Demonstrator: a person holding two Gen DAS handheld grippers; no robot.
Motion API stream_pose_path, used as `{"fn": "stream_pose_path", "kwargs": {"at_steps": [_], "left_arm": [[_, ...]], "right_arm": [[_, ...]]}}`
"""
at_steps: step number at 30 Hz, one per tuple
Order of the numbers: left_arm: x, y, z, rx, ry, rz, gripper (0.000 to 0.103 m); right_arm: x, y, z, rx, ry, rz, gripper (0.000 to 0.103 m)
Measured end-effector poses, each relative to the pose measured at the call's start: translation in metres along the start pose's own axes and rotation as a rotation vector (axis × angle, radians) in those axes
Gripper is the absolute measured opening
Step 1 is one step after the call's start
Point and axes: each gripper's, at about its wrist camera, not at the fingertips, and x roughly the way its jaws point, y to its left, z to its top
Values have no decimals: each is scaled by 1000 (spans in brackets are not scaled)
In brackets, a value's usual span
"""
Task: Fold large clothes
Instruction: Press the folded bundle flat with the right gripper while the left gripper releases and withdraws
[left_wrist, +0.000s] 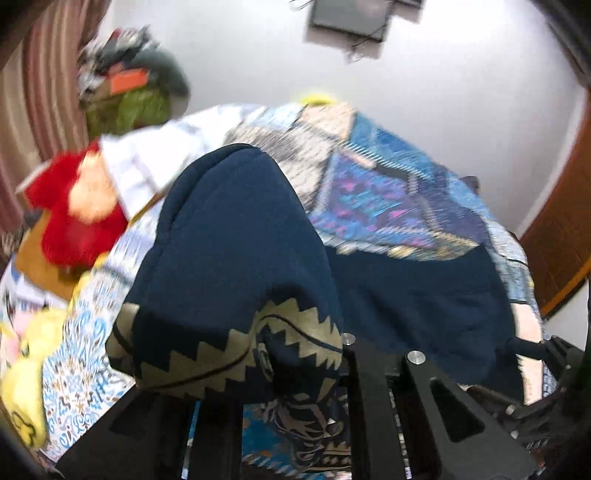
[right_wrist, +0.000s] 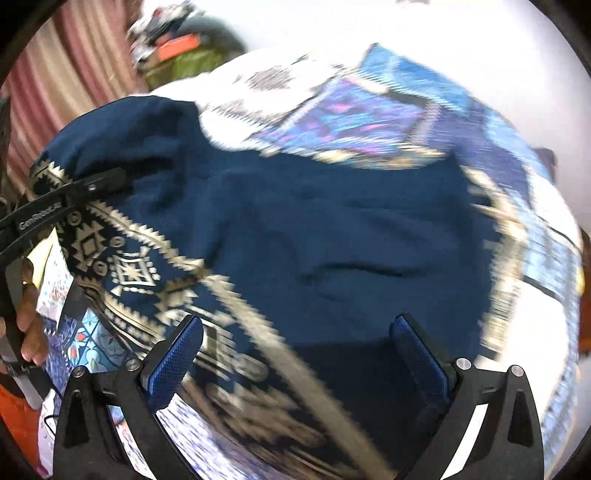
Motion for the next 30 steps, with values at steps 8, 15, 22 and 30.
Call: {"fn": "stream_pose_path", "kwargs": {"at_steps": [8, 15, 22, 30], "left_arm": [[-33, -115, 12, 230, -102, -89, 12], [-13, -200, -47, 478, 29, -176, 12], [-15, -217, -119, 687, 123, -222, 12], [-32, -206, -120, 726, 155, -210, 25]], "right_arm": [[-76, -107, -35, 220, -100, -110, 102], [-115, -157, -63, 325, -138, -159, 102], [-132, -161, -77, 321, -148, -158, 102], [-143, -132, -63, 294, -185, -88, 102]]}}
